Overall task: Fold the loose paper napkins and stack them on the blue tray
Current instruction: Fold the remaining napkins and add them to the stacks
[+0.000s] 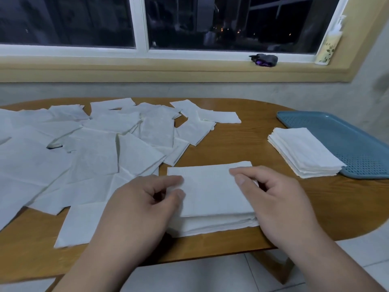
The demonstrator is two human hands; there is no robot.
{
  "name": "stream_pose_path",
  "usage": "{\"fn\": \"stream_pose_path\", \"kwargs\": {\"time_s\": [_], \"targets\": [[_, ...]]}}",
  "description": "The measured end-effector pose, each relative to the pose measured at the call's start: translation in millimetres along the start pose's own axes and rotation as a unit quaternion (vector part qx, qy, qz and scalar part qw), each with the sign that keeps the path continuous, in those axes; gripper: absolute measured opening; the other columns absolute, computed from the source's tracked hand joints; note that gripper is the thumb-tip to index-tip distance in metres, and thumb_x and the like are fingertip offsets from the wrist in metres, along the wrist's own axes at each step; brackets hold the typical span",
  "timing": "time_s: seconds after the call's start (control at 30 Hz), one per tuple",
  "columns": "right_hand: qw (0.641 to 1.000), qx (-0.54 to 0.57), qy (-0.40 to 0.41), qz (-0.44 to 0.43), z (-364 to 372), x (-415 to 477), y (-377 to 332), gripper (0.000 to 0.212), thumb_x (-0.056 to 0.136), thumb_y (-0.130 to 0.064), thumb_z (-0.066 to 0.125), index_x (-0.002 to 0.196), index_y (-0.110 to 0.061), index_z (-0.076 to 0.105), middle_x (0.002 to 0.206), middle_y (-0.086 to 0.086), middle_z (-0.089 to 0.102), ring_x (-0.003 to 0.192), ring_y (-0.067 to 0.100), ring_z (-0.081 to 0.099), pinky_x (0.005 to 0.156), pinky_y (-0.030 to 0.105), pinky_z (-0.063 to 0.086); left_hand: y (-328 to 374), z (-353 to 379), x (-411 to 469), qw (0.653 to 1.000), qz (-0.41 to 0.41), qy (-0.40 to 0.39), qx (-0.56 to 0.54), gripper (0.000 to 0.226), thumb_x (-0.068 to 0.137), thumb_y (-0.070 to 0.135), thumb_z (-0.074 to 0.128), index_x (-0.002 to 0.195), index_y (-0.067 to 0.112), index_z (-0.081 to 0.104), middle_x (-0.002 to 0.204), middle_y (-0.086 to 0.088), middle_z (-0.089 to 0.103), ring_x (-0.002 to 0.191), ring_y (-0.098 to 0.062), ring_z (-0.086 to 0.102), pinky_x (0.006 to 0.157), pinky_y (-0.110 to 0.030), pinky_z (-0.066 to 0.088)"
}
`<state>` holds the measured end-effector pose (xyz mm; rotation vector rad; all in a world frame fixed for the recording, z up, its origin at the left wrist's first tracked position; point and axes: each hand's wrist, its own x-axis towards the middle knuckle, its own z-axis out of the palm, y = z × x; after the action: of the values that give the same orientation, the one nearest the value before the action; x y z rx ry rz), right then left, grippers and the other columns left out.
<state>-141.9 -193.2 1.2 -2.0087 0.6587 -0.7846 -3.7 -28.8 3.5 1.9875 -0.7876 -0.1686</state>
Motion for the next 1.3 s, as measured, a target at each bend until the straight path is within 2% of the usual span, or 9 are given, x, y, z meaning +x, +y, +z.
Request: {"fn": "stream_pose_path", "kwargs": {"time_s": [0.17, 0.33, 0.5, 0.63, 0.73, 0.87, 0.93, 1.07, 1.3], "targets": [[1.000, -0.017, -0.017, 0.013, 2, 6, 4, 0.024, 0.096, -0.019, 0.057, 0.100, -0.036, 0.074, 0.088, -0.008, 0.065, 0.079, 0.002, 0.059, 0.064, 0.010, 0.042, -1, 0, -1, 1.000, 0.004, 0.001, 0.017, 0.017, 0.079, 0.031, 0.072, 0.082, 0.048, 0.070, 0.086, 0.040, 0.060, 0.082, 0.016, 0.056, 0.062, 0.002, 0.035], [0.997, -0.059, -0.043, 0.020, 3, 7, 11, 0.029, 0.098, -0.014, 0.052, 0.106, -0.032, 0.074, 0.084, -0.016, 0.058, 0.079, 0.002, 0.056, 0.062, 0.009, 0.040, -7, 0, -2, 0.998, 0.001, -0.017, 0.056, 0.014, 0.077, 0.035, 0.072, 0.081, 0.048, 0.072, 0.088, 0.037, 0.060, 0.091, 0.007, 0.058, 0.068, -0.002, 0.037], [0.985, -0.166, -0.052, -0.011, 5, 4, 14, 0.033, 0.098, -0.015, 0.048, 0.115, -0.029, 0.073, 0.090, -0.021, 0.057, 0.099, 0.002, 0.052, 0.081, 0.013, 0.038, -5, -1, -3, 0.989, 0.051, -0.041, 0.133, 0.014, 0.079, 0.034, 0.069, 0.085, 0.047, 0.072, 0.099, 0.049, 0.049, 0.100, 0.004, 0.051, 0.096, -0.027, 0.039], [0.965, -0.252, -0.072, -0.031, 6, 3, 10, 0.035, 0.099, -0.017, 0.046, 0.120, -0.031, 0.070, 0.091, -0.022, 0.051, 0.105, -0.002, 0.041, 0.102, 0.025, 0.035, -11, 1, -2, 0.978, 0.071, -0.041, 0.193, 0.031, 0.072, 0.053, 0.051, 0.091, 0.044, 0.075, 0.088, 0.031, 0.061, 0.097, 0.005, 0.049, 0.094, -0.031, 0.034], [0.952, -0.294, -0.075, -0.043, 6, 1, 6, 0.036, 0.099, -0.021, 0.045, 0.124, -0.037, 0.065, 0.106, -0.023, 0.044, 0.105, -0.005, 0.029, 0.106, 0.024, 0.029, -17, 2, -2, 0.970, 0.075, -0.032, 0.231, 0.037, 0.068, 0.057, 0.045, 0.087, 0.046, 0.074, 0.075, 0.024, 0.055, 0.087, 0.000, 0.051, 0.086, -0.031, 0.028], [0.944, -0.307, -0.108, -0.052, 3, 0, -2, 0.044, 0.101, -0.020, 0.039, 0.134, -0.045, 0.055, 0.150, -0.025, 0.020, 0.125, -0.009, 0.005, 0.117, 0.022, 0.010, -13, 2, -6, 0.962, 0.121, 0.013, 0.244, 0.016, 0.072, 0.050, 0.057, 0.081, 0.045, 0.070, 0.082, 0.022, 0.047, 0.082, -0.007, 0.045, 0.078, -0.035, 0.030], [0.935, -0.323, -0.135, -0.055, 4, 1, -1, 0.047, 0.101, -0.020, 0.035, 0.137, -0.046, 0.051, 0.155, -0.026, 0.019, 0.136, -0.009, -0.001, 0.122, 0.027, 0.000, -10, 5, -9, 0.960, 0.162, 0.002, 0.229, 0.018, 0.078, 0.053, 0.056, 0.085, 0.044, 0.070, 0.088, 0.022, 0.049, 0.087, -0.006, 0.046, 0.079, -0.035, 0.033], [0.932, -0.333, -0.137, -0.051, 4, 0, 3, 0.044, 0.099, -0.024, 0.037, 0.133, -0.047, 0.054, 0.135, -0.030, 0.042, 0.132, -0.010, 0.023, 0.122, 0.033, -0.004, -5, 19, -17, 0.944, 0.231, -0.038, 0.230, 0.019, 0.081, 0.053, 0.054, 0.084, 0.044, 0.071, 0.087, 0.023, 0.054, 0.086, -0.003, 0.054, 0.079, -0.039, 0.043], [0.907, -0.391, -0.150, -0.048, -12, -17, -6, 0.036, 0.093, -0.051, 0.026, 0.123, -0.045, 0.045, 0.111, -0.025, 0.037, 0.118, -0.001, 0.032, 0.111, 0.026, 0.012, -5, 29, -21, 0.949, 0.215, -0.040, 0.227, 0.028, 0.085, 0.060, 0.046, 0.083, 0.044, 0.069, 0.088, 0.024, 0.054, 0.089, 0.002, 0.055, 0.086, -0.032, 0.029]]}}
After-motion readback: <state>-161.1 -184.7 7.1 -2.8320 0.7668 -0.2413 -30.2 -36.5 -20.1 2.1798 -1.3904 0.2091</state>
